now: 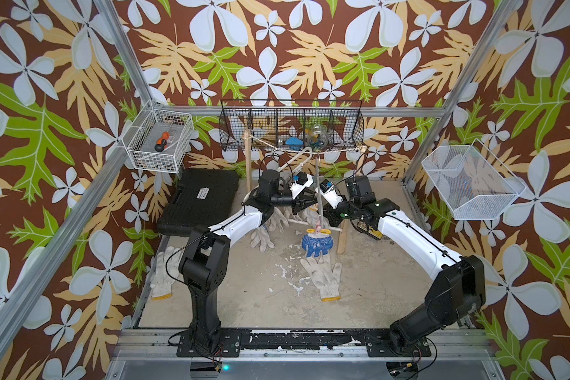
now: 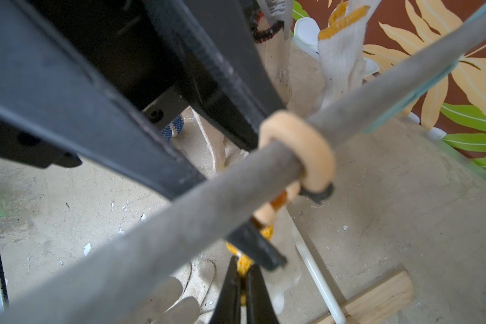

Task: Clip the gloves onto a hanger to dry
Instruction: Clamp the glove onto the hanger.

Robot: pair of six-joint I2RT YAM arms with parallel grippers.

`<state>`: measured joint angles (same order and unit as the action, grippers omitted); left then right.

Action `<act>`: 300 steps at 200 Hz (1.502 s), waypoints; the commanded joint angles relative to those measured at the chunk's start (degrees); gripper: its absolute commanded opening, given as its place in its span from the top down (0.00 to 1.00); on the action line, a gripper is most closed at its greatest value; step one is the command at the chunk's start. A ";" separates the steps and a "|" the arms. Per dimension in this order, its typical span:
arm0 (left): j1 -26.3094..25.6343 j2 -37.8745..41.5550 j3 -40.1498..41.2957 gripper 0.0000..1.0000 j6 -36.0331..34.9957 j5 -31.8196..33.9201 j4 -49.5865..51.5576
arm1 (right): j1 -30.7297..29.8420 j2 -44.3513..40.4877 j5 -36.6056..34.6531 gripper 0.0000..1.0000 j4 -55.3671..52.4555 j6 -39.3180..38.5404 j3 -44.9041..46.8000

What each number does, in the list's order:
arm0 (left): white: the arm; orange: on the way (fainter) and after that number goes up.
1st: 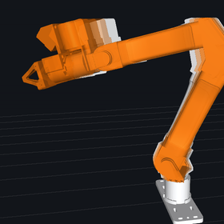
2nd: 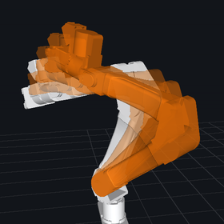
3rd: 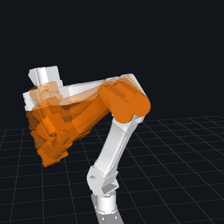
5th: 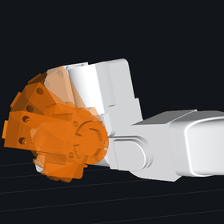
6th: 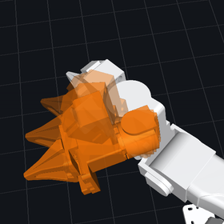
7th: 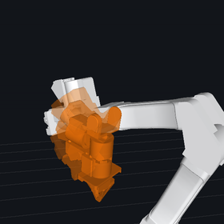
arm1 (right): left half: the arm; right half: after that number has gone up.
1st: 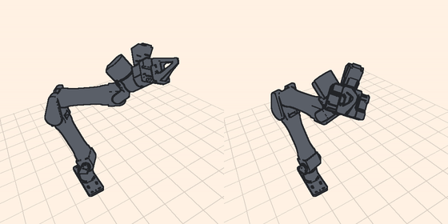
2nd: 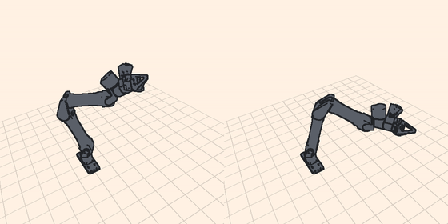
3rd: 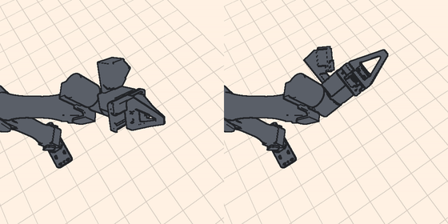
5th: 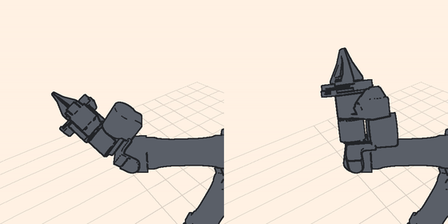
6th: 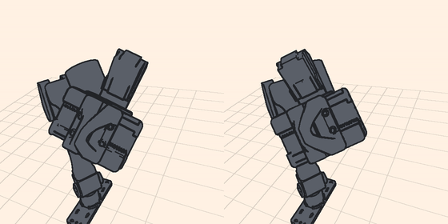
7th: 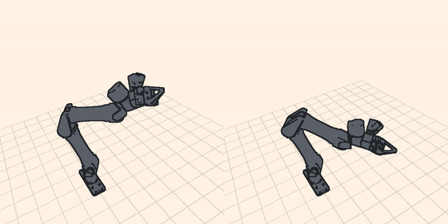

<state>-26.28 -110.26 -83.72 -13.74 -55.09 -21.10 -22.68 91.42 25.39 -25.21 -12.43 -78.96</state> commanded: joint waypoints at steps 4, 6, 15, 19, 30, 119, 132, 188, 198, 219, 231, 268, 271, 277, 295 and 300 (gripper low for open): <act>0.09 -0.06 -0.30 0.78 0.47 -2.14 0.01 | 0.04 -0.69 2.53 1.00 2.68 0.12 0.39; 0.16 -0.05 -0.26 0.77 0.47 -2.13 0.01 | 0.06 -0.71 2.66 1.00 2.77 0.16 0.50; 0.18 0.12 -0.17 0.74 0.47 -1.85 0.01 | 0.11 -0.71 3.06 1.00 2.78 0.21 0.55; 0.18 0.20 -0.13 0.73 0.47 -1.74 -0.04 | 0.12 -0.61 3.24 1.00 2.72 0.21 0.56; 0.27 0.42 0.03 0.70 0.51 -1.60 -0.01 | 0.33 -0.53 3.52 1.00 2.39 0.29 0.56; 1.06 2.48 1.53 0.39 0.82 -0.68 -0.04 | 1.21 -1.23 1.61 0.80 2.58 0.05 2.03; 1.31 2.91 1.96 0.36 0.73 -0.48 0.26 | 1.36 -1.32 0.78 0.72 2.15 -0.63 2.36; 1.84 5.07 2.94 0.32 0.14 0.47 1.84 | 1.78 -2.98 -2.06 0.57 1.54 -2.65 4.10; 1.91 5.55 3.26 0.31 0.03 0.61 2.33 | 2.00 -3.92 -2.26 0.56 1.12 -3.40 4.62; 1.94 6.73 4.31 0.29 -0.43 1.07 3.67 | 2.76 -6.96 -2.53 0.53 0.29 -5.03 6.71; 2.02 7.69 5.62 0.28 -0.59 1.51 3.82 | 3.68 -9.57 -2.37 0.51 -0.05 -6.05 8.93; 2.46 11.24 8.87 0.20 -1.10 3.35 5.03 | 4.68 -20.14 -3.06 0.49 -2.70 -13.27 19.13; 2.46 11.48 9.00 0.19 -1.11 3.55 5.09 | 4.71 -21.02 -2.95 0.49 -3.01 -14.02 20.17; 2.46 11.79 9.19 0.18 -1.12 3.83 5.29 | 4.64 -23.00 -2.68 0.49 -3.51 -15.68 22.09; 2.49 12.57 9.82 0.16 -1.27 4.58 6.48 | 4.25 -29.42 -2.23 0.48 -4.87 -20.77 27.41; 2.45 12.90 10.21 0.16 -1.25 4.96 6.60 | 3.86 -31.06 -2.33 0.48 -5.73 -22.78 28.69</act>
<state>-24.03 -98.50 -74.43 -14.11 -51.33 -15.53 -18.06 66.11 22.70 -27.62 -25.89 -54.94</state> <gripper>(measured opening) 0.829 0.519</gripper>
